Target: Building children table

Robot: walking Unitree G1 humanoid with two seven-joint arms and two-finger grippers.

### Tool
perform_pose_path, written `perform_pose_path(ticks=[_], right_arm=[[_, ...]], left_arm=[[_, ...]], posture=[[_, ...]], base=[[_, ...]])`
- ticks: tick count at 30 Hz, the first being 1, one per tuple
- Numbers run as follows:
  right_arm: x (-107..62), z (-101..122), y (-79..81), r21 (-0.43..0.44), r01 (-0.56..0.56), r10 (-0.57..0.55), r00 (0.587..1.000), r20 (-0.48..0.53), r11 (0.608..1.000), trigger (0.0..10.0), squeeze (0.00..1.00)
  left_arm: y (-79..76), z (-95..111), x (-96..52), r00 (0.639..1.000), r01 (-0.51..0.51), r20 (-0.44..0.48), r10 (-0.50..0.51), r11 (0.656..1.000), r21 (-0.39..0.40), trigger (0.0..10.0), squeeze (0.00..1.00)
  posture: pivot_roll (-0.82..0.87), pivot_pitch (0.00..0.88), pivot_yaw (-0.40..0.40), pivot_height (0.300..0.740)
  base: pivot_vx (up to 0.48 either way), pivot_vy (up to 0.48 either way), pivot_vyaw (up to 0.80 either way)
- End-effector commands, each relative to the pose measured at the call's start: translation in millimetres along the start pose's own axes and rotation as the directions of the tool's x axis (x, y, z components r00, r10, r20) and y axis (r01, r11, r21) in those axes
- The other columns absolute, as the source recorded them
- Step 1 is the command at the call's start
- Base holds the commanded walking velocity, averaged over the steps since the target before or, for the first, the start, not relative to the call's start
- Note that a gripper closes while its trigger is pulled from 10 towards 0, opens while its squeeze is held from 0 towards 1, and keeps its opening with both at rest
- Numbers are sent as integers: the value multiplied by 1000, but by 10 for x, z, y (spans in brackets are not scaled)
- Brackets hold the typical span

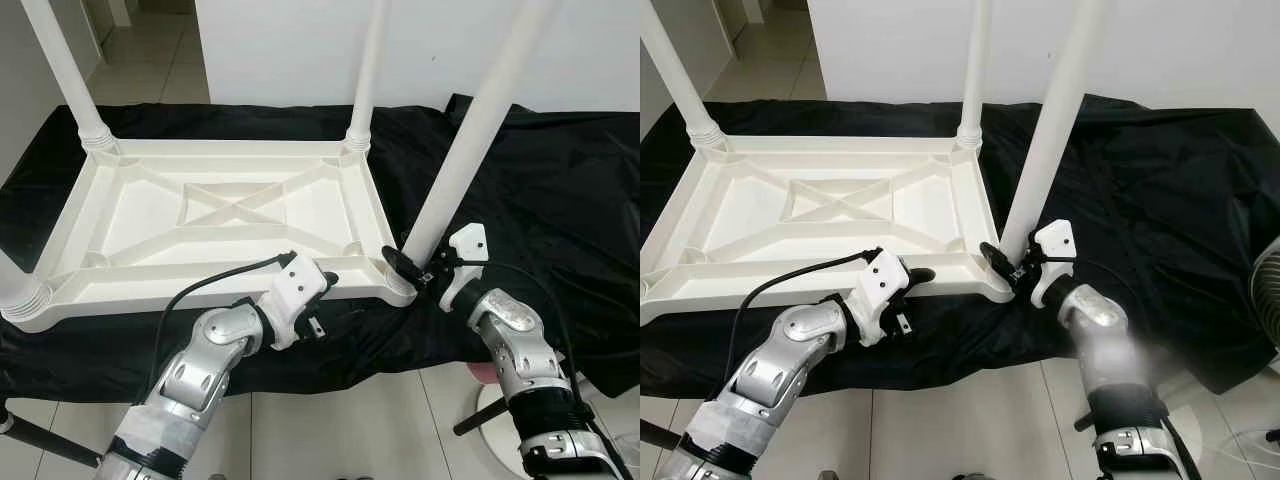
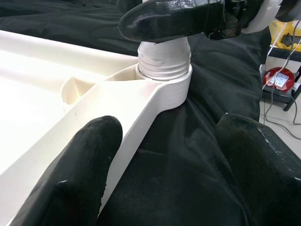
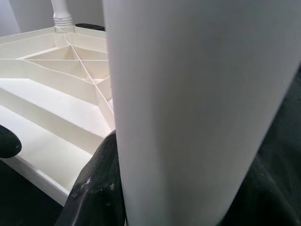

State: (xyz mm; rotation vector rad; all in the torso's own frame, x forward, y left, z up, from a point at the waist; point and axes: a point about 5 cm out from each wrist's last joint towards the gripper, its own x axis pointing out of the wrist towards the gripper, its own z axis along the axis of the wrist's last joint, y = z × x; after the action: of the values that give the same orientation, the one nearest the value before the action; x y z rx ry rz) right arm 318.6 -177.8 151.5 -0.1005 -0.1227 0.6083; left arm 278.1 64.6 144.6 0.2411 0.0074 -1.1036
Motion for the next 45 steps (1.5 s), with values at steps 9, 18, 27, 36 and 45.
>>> perform_pose_path(ticks=[9, 18, 27, 36, 45], right_arm=[[12, -79, 106, 101, 285, -281, 958, -61, 953, 10000, 0], [70, -36, 435, 195, 623, -616, 781, -105, 757, 10000, 0], [96, -9, 577, 263, 686, -686, 719, -109, 678, 10000, 0], [42, 75, 521, 271, 645, -655, 753, -65, 714, 10000, 1000], [-64, 24, 430, 237, 542, -553, 833, -21, 806, 10000, 118]], left_arm=[[24, 0, -18, 999, -40, -12, 40, 999, 8, 10000, 0], [12, -1, -9, 999, -30, -14, 30, 1000, 9, 10000, 0], [1, -5, -3, 999, -33, -12, 33, 999, 7, 10000, 0], [-7, -5, 8, 1000, -27, -10, 27, 1000, 10, 10000, 0], [-18, -11, 6, 1000, -24, -11, 25, 1000, 8, 10000, 0]], posture=[[-61, 78, -43, 740], [-57, 71, -48, 740], [-52, 62, -55, 740], [-59, 55, -56, 740], [-59, 52, -58, 740]], base=[[0, 0, 0], [0, 0, 0], [0, 0, 0], [0, 0, 0], [0, 0, 0]])
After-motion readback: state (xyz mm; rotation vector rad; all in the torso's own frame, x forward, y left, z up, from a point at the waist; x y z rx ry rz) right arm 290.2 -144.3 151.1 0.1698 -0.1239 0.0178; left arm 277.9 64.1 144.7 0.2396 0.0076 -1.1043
